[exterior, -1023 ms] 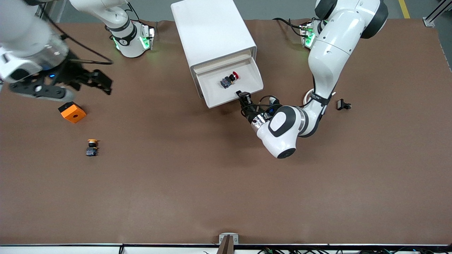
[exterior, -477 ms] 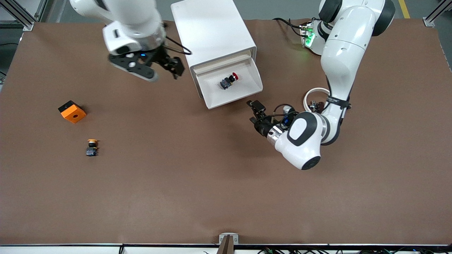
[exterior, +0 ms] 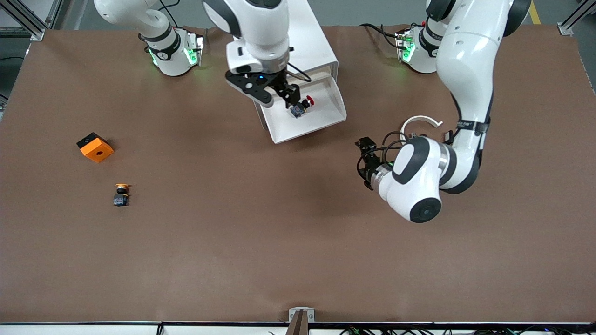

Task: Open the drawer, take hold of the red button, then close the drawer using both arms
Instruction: 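Grasp the red button in the drawer with the right gripper, then lift the red button out with the right gripper while the left gripper withdraws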

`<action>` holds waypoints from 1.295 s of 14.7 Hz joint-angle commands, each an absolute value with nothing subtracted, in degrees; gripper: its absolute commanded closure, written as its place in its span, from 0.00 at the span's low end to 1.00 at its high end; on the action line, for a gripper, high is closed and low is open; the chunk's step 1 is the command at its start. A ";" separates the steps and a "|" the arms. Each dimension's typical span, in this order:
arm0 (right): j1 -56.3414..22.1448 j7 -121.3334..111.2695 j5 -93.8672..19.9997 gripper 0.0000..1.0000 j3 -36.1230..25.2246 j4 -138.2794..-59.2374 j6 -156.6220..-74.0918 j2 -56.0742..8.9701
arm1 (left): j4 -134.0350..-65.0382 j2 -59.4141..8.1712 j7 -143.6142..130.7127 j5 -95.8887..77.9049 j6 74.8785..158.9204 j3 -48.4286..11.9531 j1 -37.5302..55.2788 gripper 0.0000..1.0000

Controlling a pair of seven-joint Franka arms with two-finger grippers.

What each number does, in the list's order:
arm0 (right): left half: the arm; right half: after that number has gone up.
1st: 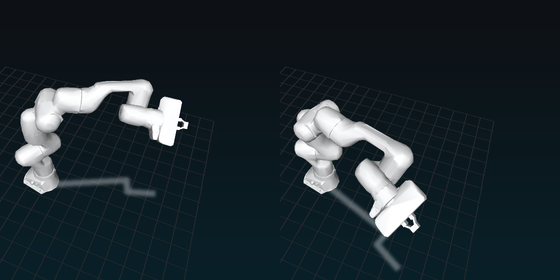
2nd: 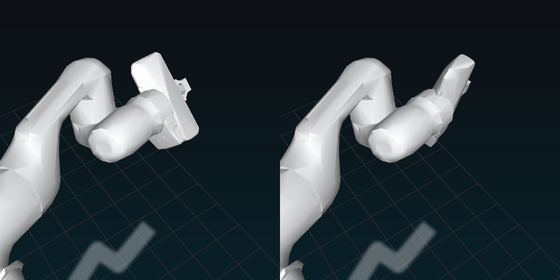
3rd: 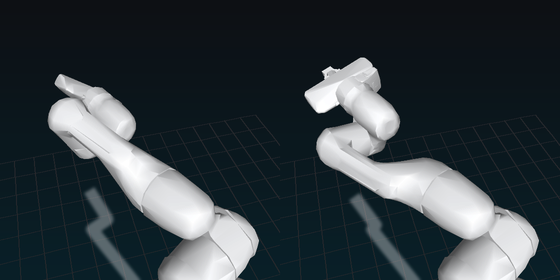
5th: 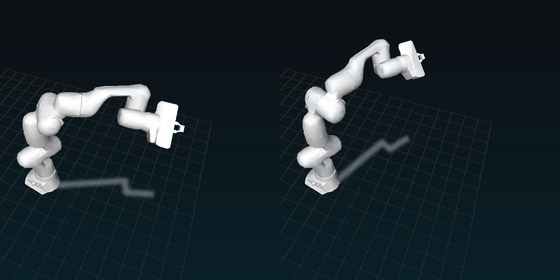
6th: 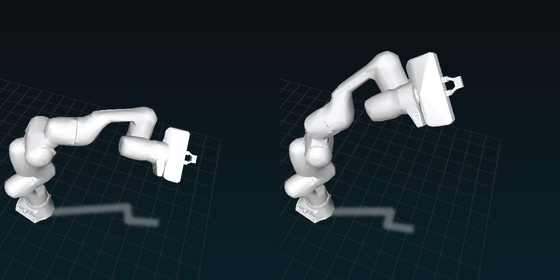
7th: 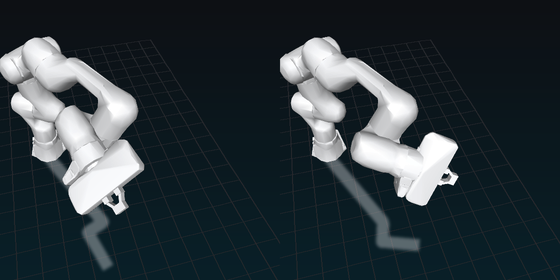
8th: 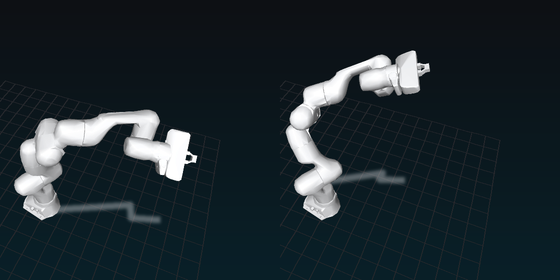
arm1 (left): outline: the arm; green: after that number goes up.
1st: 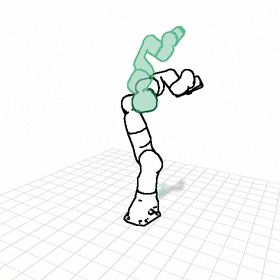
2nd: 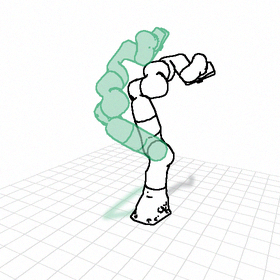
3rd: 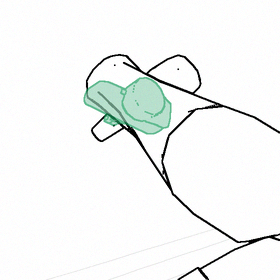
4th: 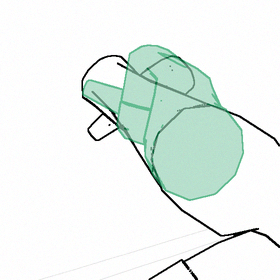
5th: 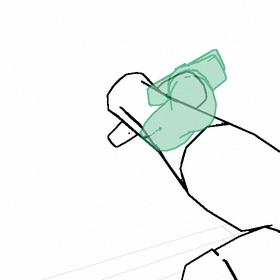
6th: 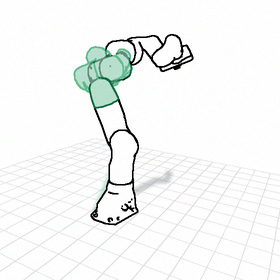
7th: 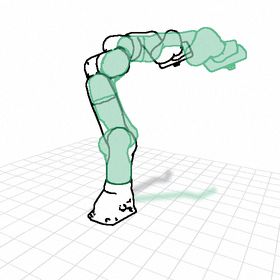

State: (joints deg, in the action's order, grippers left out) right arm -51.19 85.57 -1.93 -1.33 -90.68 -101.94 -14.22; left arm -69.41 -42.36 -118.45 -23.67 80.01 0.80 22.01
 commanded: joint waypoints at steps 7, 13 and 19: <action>-54.66 90.78 -4.75 0.00 -2.11 -93.78 -111.79 -22.84 | -70.49 -31.74 -81.42 -15.65 79.37 0.97 20.39 0.00; -55.73 91.76 -8.86 0.00 -2.11 -93.87 -112.24 -24.96 | -71.54 -26.64 -62.26 -8.79 79.98 -0.09 19.78 0.00; -54.94 93.34 -9.58 0.00 -2.29 -95.45 -112.15 -24.96 | -86.79 -15.68 -48.28 -7.82 90.49 -0.09 17.93 0.00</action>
State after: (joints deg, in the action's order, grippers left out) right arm -55.62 92.65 -8.67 -2.31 -95.01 -112.35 -25.10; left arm -75.49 -23.53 -52.86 -8.89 84.41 0.56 19.18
